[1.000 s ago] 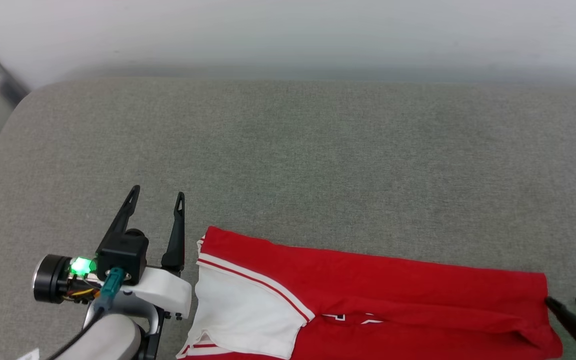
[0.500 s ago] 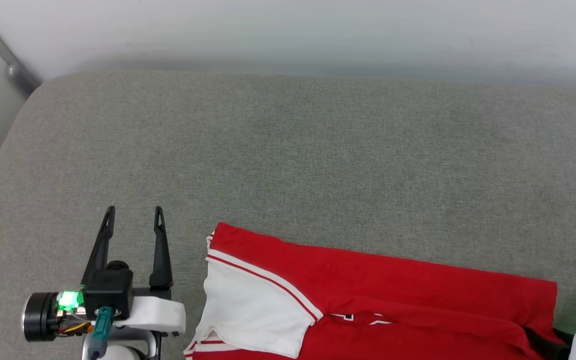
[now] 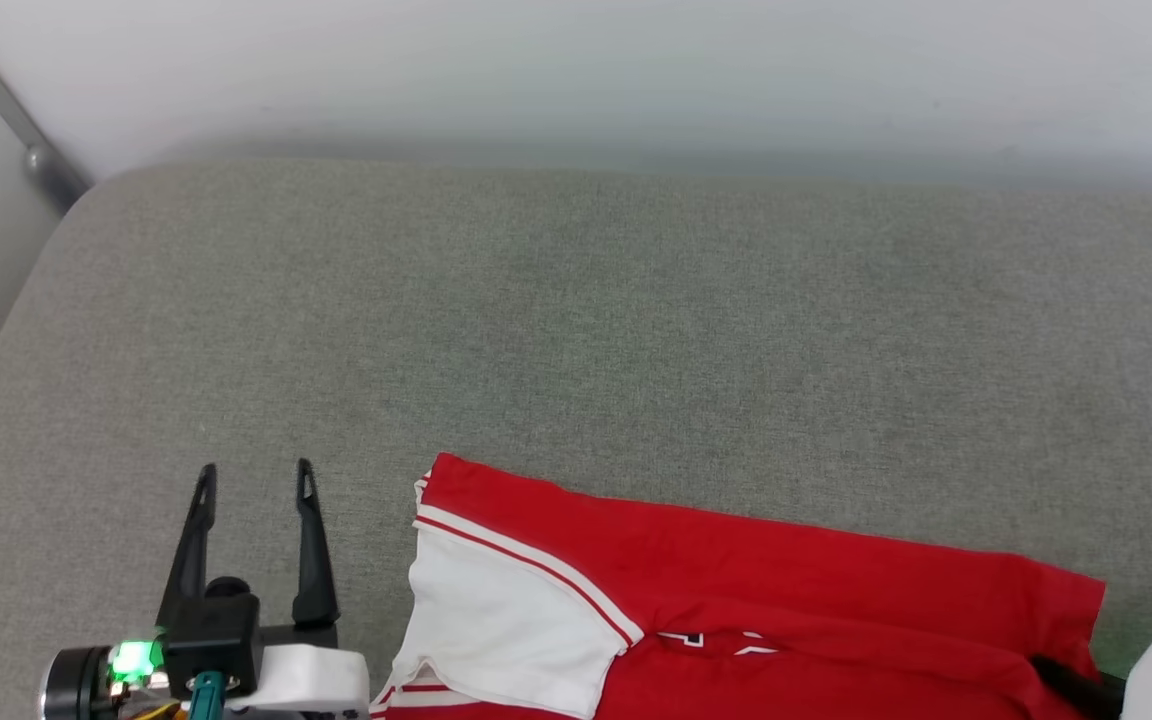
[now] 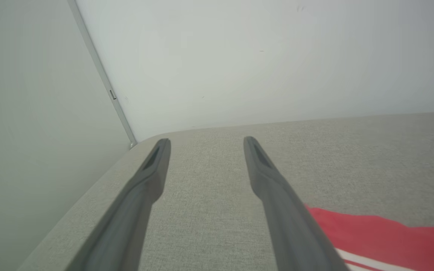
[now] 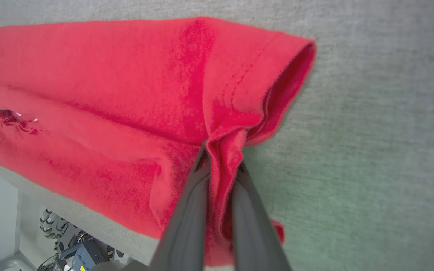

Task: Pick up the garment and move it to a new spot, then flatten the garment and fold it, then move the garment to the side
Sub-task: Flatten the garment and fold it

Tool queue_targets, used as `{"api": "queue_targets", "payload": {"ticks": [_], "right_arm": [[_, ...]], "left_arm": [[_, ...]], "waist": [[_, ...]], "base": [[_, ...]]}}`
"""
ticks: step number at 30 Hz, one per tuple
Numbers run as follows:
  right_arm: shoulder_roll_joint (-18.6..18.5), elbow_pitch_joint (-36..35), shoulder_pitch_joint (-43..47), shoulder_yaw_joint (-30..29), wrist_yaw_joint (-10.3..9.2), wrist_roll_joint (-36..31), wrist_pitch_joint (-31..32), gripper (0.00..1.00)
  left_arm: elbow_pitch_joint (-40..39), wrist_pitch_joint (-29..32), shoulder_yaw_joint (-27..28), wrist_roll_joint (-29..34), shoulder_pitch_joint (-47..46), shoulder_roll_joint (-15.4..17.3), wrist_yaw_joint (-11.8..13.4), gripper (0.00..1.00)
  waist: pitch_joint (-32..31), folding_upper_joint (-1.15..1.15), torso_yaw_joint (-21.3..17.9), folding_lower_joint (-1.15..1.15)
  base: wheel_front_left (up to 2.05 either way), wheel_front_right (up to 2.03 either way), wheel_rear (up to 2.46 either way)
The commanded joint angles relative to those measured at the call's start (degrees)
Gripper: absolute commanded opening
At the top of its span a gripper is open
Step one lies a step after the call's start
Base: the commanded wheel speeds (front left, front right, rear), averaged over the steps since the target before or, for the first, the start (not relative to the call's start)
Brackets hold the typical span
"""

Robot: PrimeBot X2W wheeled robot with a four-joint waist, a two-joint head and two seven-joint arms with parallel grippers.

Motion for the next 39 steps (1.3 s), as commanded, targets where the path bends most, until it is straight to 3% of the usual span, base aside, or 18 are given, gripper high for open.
{"api": "queue_targets", "payload": {"ticks": [1,14,20,24,30,34,39], "right_arm": [[-0.4,0.3,-0.3,0.2,-0.03,0.4,-0.3,0.0],[-7.9,4.8,4.6,-8.5,-0.04,0.6,-0.7,0.0],[-9.2,6.4,6.3,-13.0,-0.04,-0.1,0.6,0.0],[-9.1,1.1,7.5,-12.8,-0.03,-1.0,1.9,0.0],[-7.8,-12.6,8.3,-10.2,-0.03,-2.8,5.4,0.0],[-5.8,-21.6,5.7,-6.0,-0.03,-5.0,8.2,0.0],[-2.3,-27.8,0.3,2.0,-0.03,-7.4,11.6,0.0]], "left_arm": [[-0.2,-0.3,1.0,0.8,1.1,-0.7,-0.4,1.0],[-0.5,-0.3,4.7,6.2,6.3,-4.0,-4.0,1.0],[-0.5,-0.3,5.5,7.2,7.9,-4.4,-5.1,1.0],[-0.5,-0.3,5.5,7.6,8.7,-4.5,-5.7,1.0],[-0.2,-0.3,5.6,8.0,9.4,-4.8,-6.2,1.0],[0.0,-0.3,5.4,8.0,8.7,-5.0,-6.6,1.0],[0.8,-0.3,4.6,8.3,7.5,-5.4,-7.3,1.0]], "waist": [[-0.6,0.0,-0.2,0.0],[-3.3,0.0,-1.3,0.0],[-4.3,0.0,-1.9,0.0],[-4.9,0.0,-2.2,0.0],[-5.2,0.0,-2.7,0.0],[-4.9,0.0,-2.6,0.0],[-4.3,0.0,-1.8,0.0]], "base": [[0.0,0.0,0.0],[0.0,0.0,0.0],[0.0,0.0,0.0],[0.0,0.0,0.0],[0.0,0.0,0.0],[0.0,0.0,0.0],[0.0,0.0,0.0]]}}
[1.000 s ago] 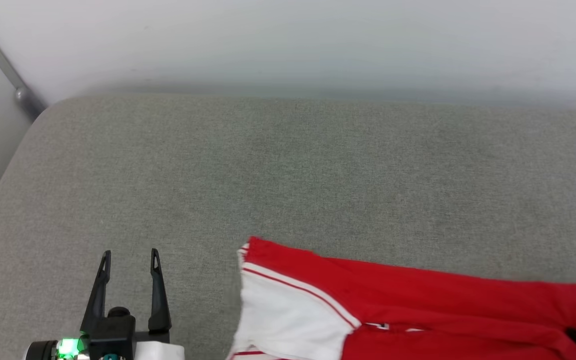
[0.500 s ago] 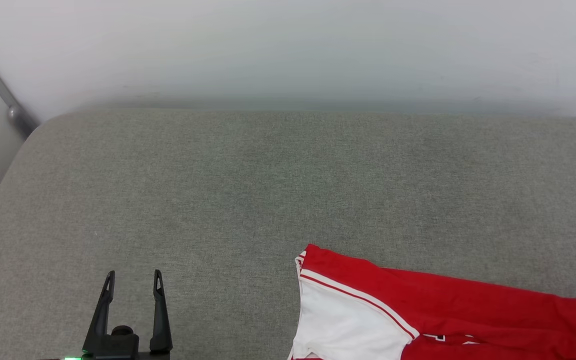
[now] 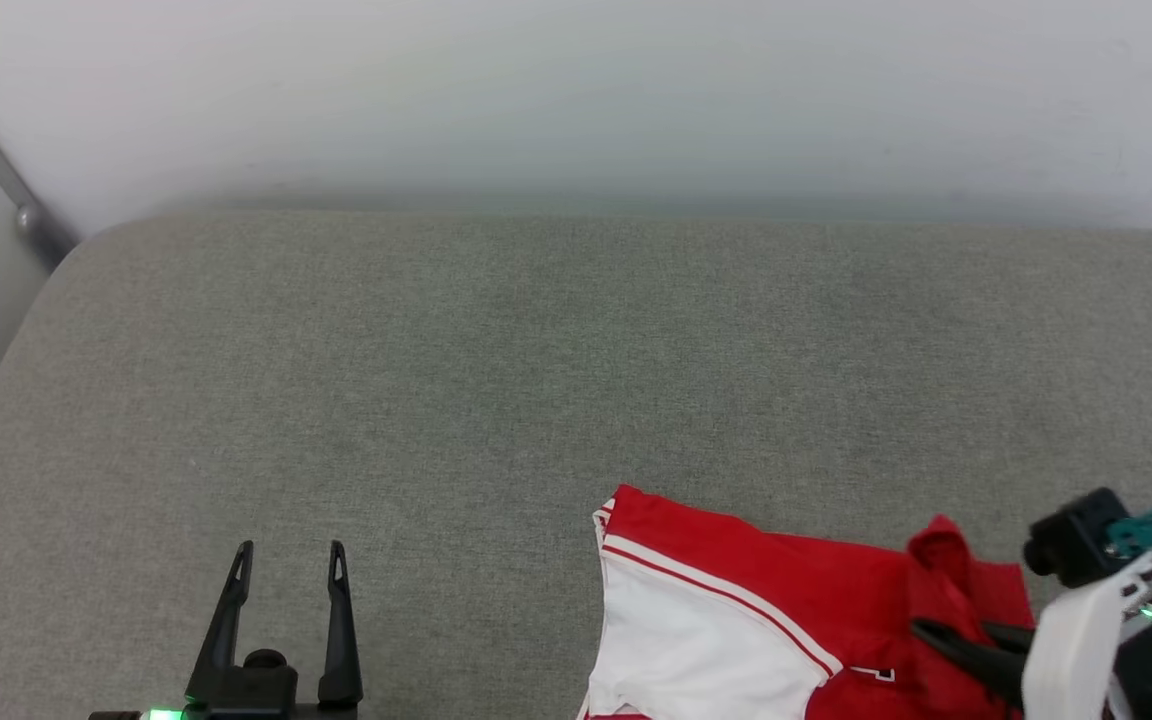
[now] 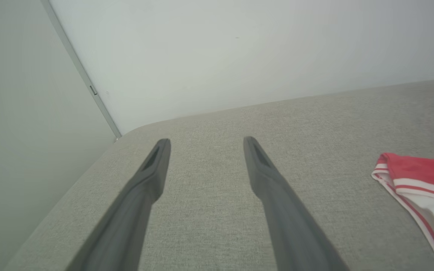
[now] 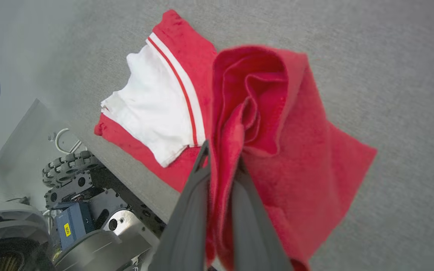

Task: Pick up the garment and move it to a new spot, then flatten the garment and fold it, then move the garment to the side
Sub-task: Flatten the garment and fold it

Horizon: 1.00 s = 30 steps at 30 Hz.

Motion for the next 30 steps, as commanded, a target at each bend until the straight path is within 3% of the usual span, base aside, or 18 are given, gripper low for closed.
{"api": "queue_targets", "payload": {"ticks": [1,8,15,21,28,29,30], "right_arm": [[1.2,-1.0,-2.7,2.5,-0.03,-0.9,0.7,0.0],[5.8,2.0,-14.1,15.1,-0.03,-3.8,1.1,0.0],[11.5,13.3,-25.2,26.7,-0.03,-7.1,-1.8,0.0],[15.8,25.1,-31.0,33.3,-0.03,-7.9,-5.3,0.0],[17.0,32.3,-33.6,39.6,-0.03,-7.4,-10.0,0.0],[16.8,32.0,-34.0,39.9,-0.03,-7.0,-11.1,0.09],[16.3,31.3,-34.6,40.2,-0.03,-7.1,-12.6,0.4]], "left_arm": [[0.4,-0.2,-0.3,0.4,-1.0,-0.3,-0.2,1.0],[0.6,-0.2,-0.9,0.4,-2.6,-0.9,-0.7,1.0],[0.8,-0.2,-1.2,0.4,-4.8,-1.5,-1.2,1.0],[1.2,-0.2,-1.4,0.3,-6.7,-2.0,-1.5,1.0],[1.7,-0.2,-1.2,0.4,-6.3,-2.3,-1.5,1.0],[1.7,-0.2,-1.1,0.4,-6.0,-2.2,-1.6,1.0],[1.8,-0.2,-1.0,0.3,-5.7,-2.1,-1.6,1.0]], "waist": [[0.4,0.0,0.5,0.0],[2.4,0.0,1.8,0.0],[5.2,0.0,3.1,0.0],[7.3,0.0,4.2,0.0],[7.2,0.0,4.0,0.0],[6.8,0.0,3.8,0.0],[6.3,0.0,3.6,0.0]], "base": [[0.0,0.0,0.0],[0.0,0.0,0.0],[0.0,0.0,0.0],[0.0,0.0,0.0],[0.0,0.0,0.0],[0.0,0.0,0.0],[0.0,0.0,0.0]]}}
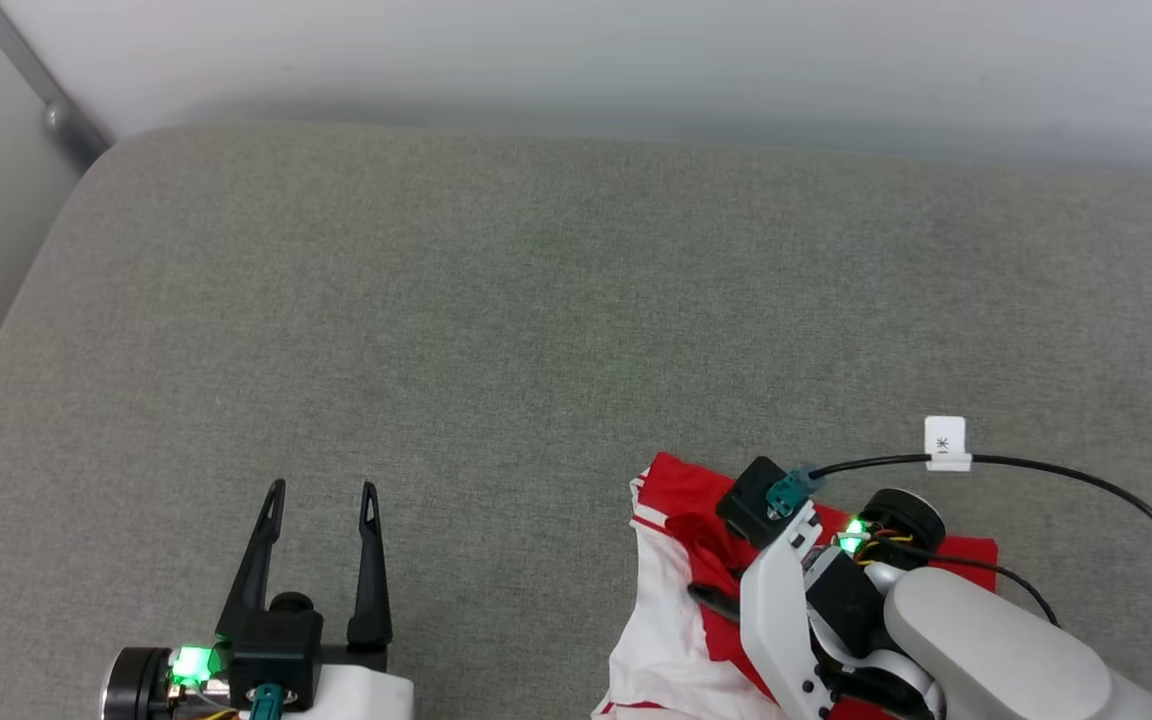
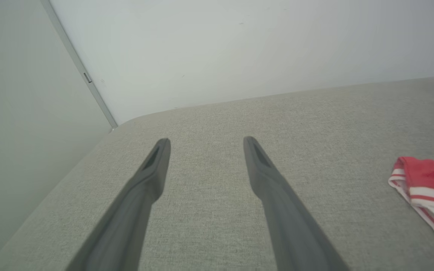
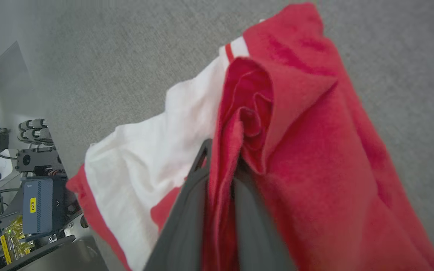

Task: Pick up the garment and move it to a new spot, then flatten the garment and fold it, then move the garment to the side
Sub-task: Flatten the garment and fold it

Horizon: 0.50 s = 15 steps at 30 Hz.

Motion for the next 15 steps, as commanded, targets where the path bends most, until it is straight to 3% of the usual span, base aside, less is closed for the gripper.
{"api": "queue_targets", "payload": {"ticks": [1,8,12,15], "right_arm": [[-1.1,-1.3,-1.4,0.3,-0.03,-0.1,-3.0,1.0],[-5.9,-8.1,0.5,-4.8,-0.04,-3.0,-11.8,1.0],[-7.0,-10.3,3.5,-14.9,-0.04,-8.2,-18.0,1.0],[-5.3,-10.0,7.5,-25.0,-0.04,-13.6,-23.5,1.0]], "left_arm": [[0.2,-0.2,0.4,0.2,0.9,0.1,-0.1,1.0],[-0.4,-0.2,0.9,-0.3,2.6,0.5,-0.4,1.0],[-0.8,-0.2,1.2,-0.5,3.4,0.3,-1.0,1.0],[-1.1,-0.2,1.3,-0.4,3.9,0.1,-1.2,1.0]], "waist": [[-1.4,0.0,-0.7,0.0],[-4.6,0.0,-2.7,0.0],[-6.2,0.0,-4.4,0.0],[-7.2,0.0,-5.4,0.0]], "base": [[0.0,0.0,0.0],[0.0,0.0,0.0],[0.0,0.0,0.0],[0.0,0.0,0.0]]}}
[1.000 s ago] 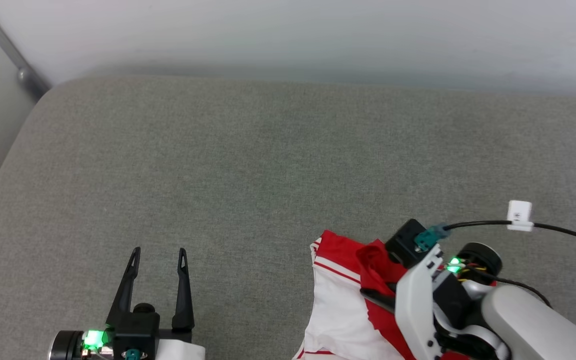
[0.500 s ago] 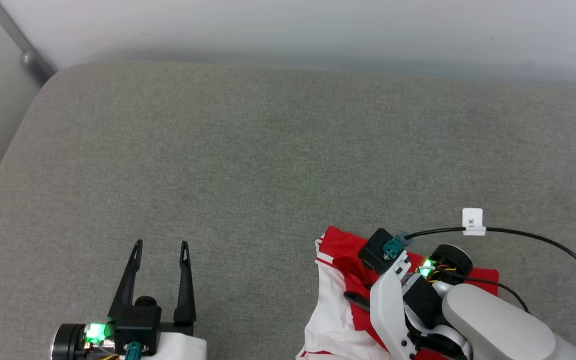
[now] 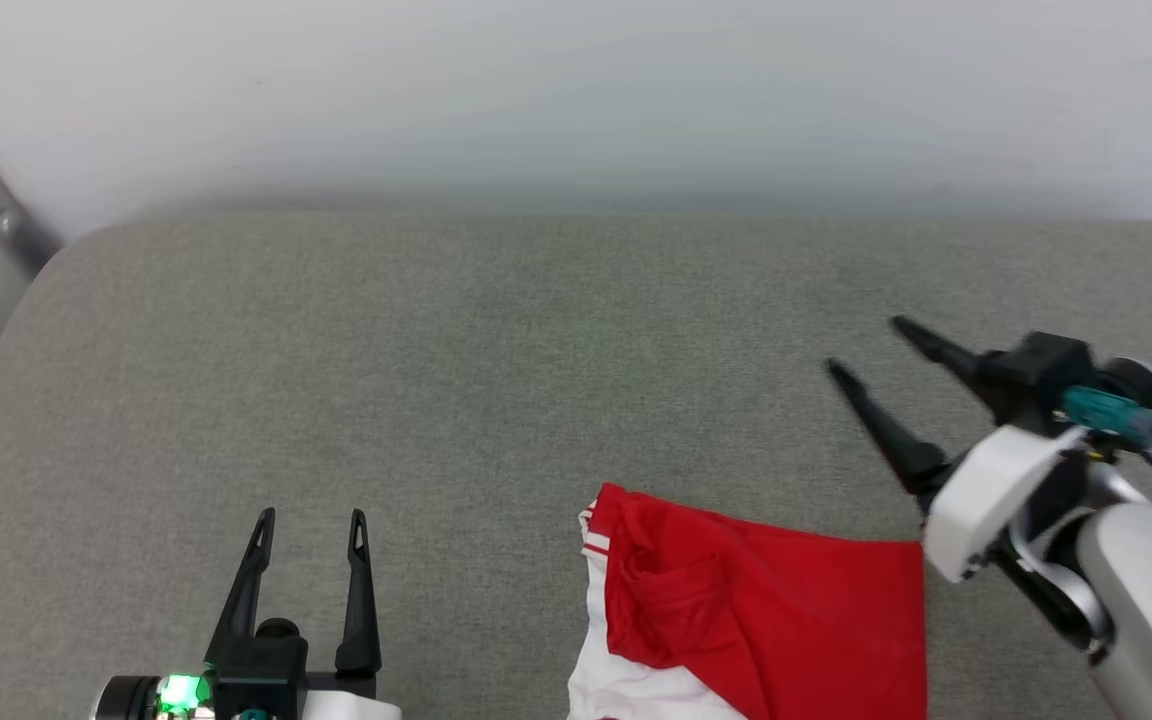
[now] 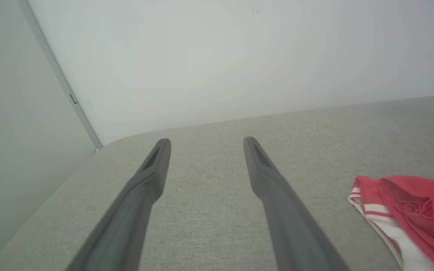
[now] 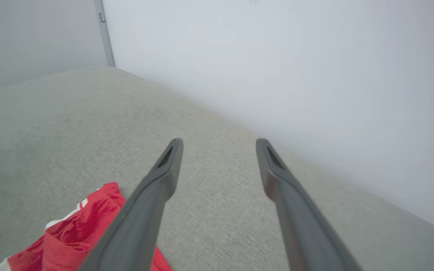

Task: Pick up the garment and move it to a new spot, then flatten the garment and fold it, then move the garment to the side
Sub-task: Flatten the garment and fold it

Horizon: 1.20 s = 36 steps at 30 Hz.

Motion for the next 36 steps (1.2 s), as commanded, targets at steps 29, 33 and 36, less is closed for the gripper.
{"api": "queue_targets", "payload": {"ticks": [29,33,36], "right_arm": [[24.9,-13.1,34.3,-36.3,-0.05,-21.5,-19.0,1.0],[24.9,-13.2,35.9,-35.7,-0.05,-20.5,-19.0,1.0],[24.9,-13.1,36.4,-35.7,-0.05,-19.6,-19.0,1.0]], "left_arm": [[0.2,-0.2,2.6,-0.4,4.6,-2.5,-3.0,1.0],[0.3,-0.2,2.8,-0.3,4.8,-2.8,-3.3,1.0],[0.3,-0.2,2.9,-0.2,4.9,-2.9,-3.4,1.0]], "waist": [[-5.3,0.0,-2.4,0.0],[-5.3,0.0,-1.9,0.0],[-5.3,0.0,-1.7,0.0]], "base": [[0.0,0.0,0.0],[0.0,0.0,0.0],[0.0,0.0,0.0]]}}
